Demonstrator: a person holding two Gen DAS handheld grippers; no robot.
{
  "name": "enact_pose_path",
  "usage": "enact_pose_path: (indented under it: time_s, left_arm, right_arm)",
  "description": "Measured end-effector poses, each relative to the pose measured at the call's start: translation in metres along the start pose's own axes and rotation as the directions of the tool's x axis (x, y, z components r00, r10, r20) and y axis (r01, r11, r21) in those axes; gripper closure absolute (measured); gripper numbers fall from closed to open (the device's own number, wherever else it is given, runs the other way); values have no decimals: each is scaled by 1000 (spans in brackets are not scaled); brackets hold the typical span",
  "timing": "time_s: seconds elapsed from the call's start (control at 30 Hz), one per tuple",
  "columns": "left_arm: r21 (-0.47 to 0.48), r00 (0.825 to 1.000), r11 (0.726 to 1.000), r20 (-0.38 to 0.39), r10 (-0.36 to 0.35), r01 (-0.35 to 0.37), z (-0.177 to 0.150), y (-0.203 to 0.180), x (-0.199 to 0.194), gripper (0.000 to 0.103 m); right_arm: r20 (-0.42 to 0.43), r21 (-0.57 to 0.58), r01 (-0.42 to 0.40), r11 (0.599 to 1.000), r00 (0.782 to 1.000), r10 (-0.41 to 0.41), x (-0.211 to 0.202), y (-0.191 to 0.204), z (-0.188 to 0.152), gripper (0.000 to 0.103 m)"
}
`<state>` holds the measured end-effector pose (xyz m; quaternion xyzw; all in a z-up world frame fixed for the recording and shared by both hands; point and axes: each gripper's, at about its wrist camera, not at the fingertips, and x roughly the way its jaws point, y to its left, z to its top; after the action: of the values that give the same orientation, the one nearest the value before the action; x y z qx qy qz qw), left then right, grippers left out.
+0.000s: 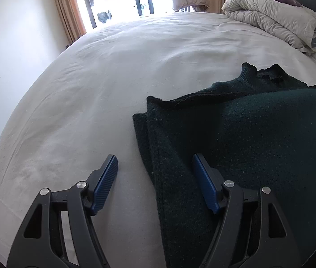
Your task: Fold small clothes
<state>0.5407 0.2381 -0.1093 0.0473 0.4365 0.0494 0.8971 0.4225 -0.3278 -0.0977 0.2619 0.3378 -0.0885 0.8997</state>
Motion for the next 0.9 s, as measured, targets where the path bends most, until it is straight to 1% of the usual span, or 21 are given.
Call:
enact_pose_path:
  time_s: [0.1, 0.13, 0.17, 0.2, 0.27, 0.3, 0.37, 0.4, 0.43, 0.47, 0.5, 0.53, 0.57, 0.6, 0.63, 0.67, 0.7, 0.77, 0.83, 0.87, 0.9]
  left_arm:
    - [-42, 1000, 999, 8, -13, 13, -3, 7, -6, 33]
    - [-68, 999, 997, 16, -36, 37, -3, 12, -8, 34]
    - [-114, 997, 990, 32, -77, 80, -5, 21, -13, 34]
    - [-149, 994, 983, 45, -100, 106, -5, 27, -16, 34]
    - [-264, 987, 953, 102, -128, 151, -10, 53, -28, 33]
    - [-296, 985, 942, 119, -127, 158, -11, 62, -32, 33]
    - [-354, 976, 914, 156, -149, 196, -11, 79, -39, 33]
    - [-364, 968, 901, 174, -182, 235, -8, 85, -41, 33]
    - [-363, 963, 896, 180, -201, 255, -4, 86, -43, 33]
    - [-349, 954, 892, 188, -233, 287, 2, 85, -44, 33]
    - [-326, 944, 891, 194, -266, 318, 7, 81, -46, 33]
    - [-301, 939, 894, 189, -286, 333, 12, 76, -46, 33]
    - [-274, 943, 904, 162, -292, 327, 18, 69, -43, 33]
    - [-244, 956, 925, 105, -273, 291, 26, 58, -36, 33]
    - [-225, 972, 945, 52, -230, 236, 32, 50, -27, 33]
    - [-222, 981, 955, 34, -193, 196, 34, 49, -22, 33]
    - [-227, 983, 957, 30, -180, 182, 35, 49, -17, 33]
    - [-235, 983, 955, 15, -183, 182, 38, 47, -8, 33]
    - [-193, 986, 967, 3, -168, 166, 42, 37, -2, 35]
    - [-153, 991, 980, -11, -133, 130, 44, 29, 0, 35]
    - [-131, 994, 986, -20, -108, 105, 44, 25, 4, 36]
  right_arm:
    - [-30, -58, -47, 997, 999, 45, 2, 13, -7, 41]
    - [-37, -82, -58, 995, 998, 55, 4, 18, -9, 40]
    - [-47, -110, -84, 990, 996, 79, 4, 22, -14, 37]
    - [-61, -126, -124, 984, 991, 117, 5, 25, -18, 33]
    - [-92, -139, -224, 965, 973, 212, 6, 24, -30, 32]
    - [-102, -152, -233, 961, 970, 219, 5, 25, -37, 32]
    - [-114, -169, -211, 963, 974, 194, 9, 24, -46, 32]
    - [-124, -159, -217, 963, 972, 199, 11, 22, -48, 32]
    - [-126, -151, -219, 964, 971, 201, 11, 21, -48, 32]
    - [-125, -149, -217, 965, 972, 200, 12, 21, -47, 32]
    - [-126, -150, -216, 965, 972, 198, 13, 21, -47, 32]
    - [-129, -154, -213, 965, 973, 194, 15, 23, -47, 32]
    - [-130, -162, -205, 965, 974, 185, 16, 24, -49, 32]
    - [-131, -174, -198, 965, 976, 177, 18, 26, -50, 31]
    - [-131, -186, -192, 964, 977, 170, 18, 28, -51, 31]
    - [-130, -195, -186, 963, 978, 163, 18, 29, -52, 31]
    - [-128, -199, -185, 962, 978, 162, 18, 29, -53, 31]
    - [-130, -198, -190, 962, 977, 166, 19, 29, -53, 31]
    - [-133, -192, -196, 962, 976, 173, 21, 27, -53, 31]
    - [-132, -190, -198, 962, 976, 174, 22, 27, -54, 31]
    - [-130, -192, -197, 961, 976, 174, 22, 27, -54, 31]
